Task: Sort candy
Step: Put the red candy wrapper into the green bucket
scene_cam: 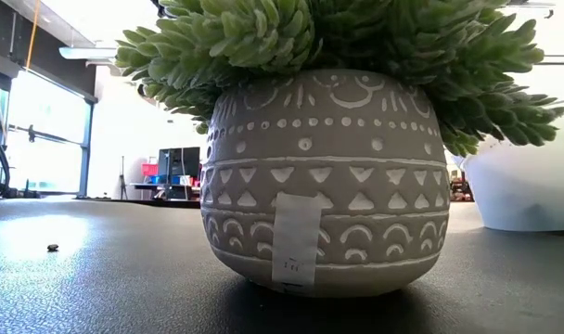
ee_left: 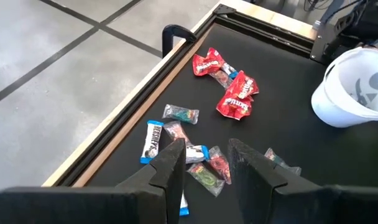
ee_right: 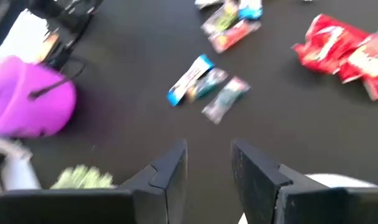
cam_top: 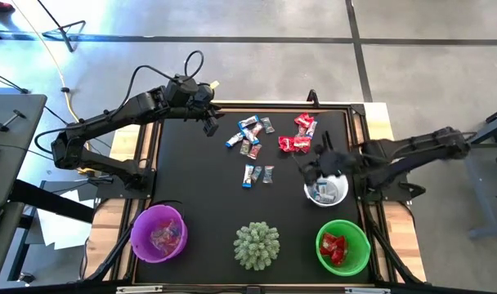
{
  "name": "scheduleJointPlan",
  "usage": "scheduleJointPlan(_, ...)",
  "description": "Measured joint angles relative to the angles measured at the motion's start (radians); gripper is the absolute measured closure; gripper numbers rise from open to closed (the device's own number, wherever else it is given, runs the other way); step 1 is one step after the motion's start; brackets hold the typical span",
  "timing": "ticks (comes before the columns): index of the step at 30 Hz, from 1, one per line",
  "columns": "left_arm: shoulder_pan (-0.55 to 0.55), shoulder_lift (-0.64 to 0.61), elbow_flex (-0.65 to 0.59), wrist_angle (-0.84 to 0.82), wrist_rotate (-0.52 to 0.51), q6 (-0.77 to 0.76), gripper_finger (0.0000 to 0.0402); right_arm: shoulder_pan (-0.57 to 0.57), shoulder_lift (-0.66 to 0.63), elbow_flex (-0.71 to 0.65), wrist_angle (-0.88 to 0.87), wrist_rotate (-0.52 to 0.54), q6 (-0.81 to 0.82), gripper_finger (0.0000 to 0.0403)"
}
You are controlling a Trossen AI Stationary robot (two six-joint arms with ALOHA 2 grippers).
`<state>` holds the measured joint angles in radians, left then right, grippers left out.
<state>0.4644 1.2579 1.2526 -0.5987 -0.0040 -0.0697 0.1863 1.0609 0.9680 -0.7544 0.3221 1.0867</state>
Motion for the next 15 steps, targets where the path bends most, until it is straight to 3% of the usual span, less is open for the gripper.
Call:
scheduleJointPlan(8,0.0,0.0,0.0,0.003,0.0,0.003,0.0296,-0.309,0.07,0.0,0.017,-0.004,-0.133,0.0285)
scheduleJointPlan(15,0.012,0.0,0.0,0.008,-0.009,0.057,0.0296,-0.472,0.206,0.0,0.022,-0.054,-0.224,0.0285)
